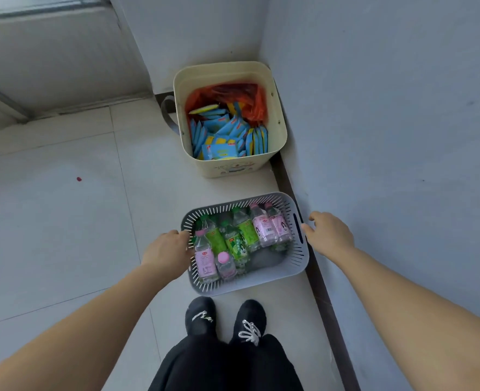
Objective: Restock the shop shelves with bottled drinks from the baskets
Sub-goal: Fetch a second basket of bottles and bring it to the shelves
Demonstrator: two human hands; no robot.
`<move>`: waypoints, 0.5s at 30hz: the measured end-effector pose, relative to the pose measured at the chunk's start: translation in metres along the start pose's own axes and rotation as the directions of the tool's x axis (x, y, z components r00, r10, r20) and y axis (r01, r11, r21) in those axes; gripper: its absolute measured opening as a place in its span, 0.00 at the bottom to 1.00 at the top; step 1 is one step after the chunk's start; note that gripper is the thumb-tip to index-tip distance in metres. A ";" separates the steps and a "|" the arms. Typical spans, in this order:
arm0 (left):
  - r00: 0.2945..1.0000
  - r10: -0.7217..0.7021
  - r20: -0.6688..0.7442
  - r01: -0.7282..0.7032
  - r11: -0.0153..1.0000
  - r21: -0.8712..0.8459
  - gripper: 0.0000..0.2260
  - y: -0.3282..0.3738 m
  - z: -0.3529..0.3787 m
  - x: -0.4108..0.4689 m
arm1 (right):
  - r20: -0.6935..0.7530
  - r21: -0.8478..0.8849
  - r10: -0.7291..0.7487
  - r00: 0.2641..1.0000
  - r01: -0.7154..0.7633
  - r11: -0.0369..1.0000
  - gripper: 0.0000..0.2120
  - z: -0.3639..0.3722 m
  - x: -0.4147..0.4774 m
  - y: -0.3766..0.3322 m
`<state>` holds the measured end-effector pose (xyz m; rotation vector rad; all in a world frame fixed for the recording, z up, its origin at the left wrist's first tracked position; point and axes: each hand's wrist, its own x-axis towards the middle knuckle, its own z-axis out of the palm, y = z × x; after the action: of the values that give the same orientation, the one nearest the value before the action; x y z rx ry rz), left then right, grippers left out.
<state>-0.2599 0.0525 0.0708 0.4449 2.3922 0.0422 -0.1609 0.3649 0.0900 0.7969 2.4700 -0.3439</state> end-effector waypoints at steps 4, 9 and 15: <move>0.992 -0.126 0.027 0.128 0.987 -0.095 0.17 -0.010 0.062 0.054 | 0.002 0.063 0.070 0.998 -0.070 0.996 0.20 0.068 0.053 0.016; 0.921 -0.363 0.138 0.384 0.799 -0.463 0.18 -0.015 0.126 0.104 | 0.009 0.188 0.219 0.976 -0.217 0.958 0.22 0.138 0.104 0.034; 0.852 -0.466 0.239 0.425 0.348 -0.836 0.21 -0.021 0.167 0.116 | 0.054 0.560 0.308 0.950 -0.284 0.778 0.27 0.170 0.130 0.045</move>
<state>-0.2402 0.0557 -0.1325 -0.7334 2.0714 0.9972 -0.1562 0.3963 -0.1261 1.4265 2.2325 -0.9738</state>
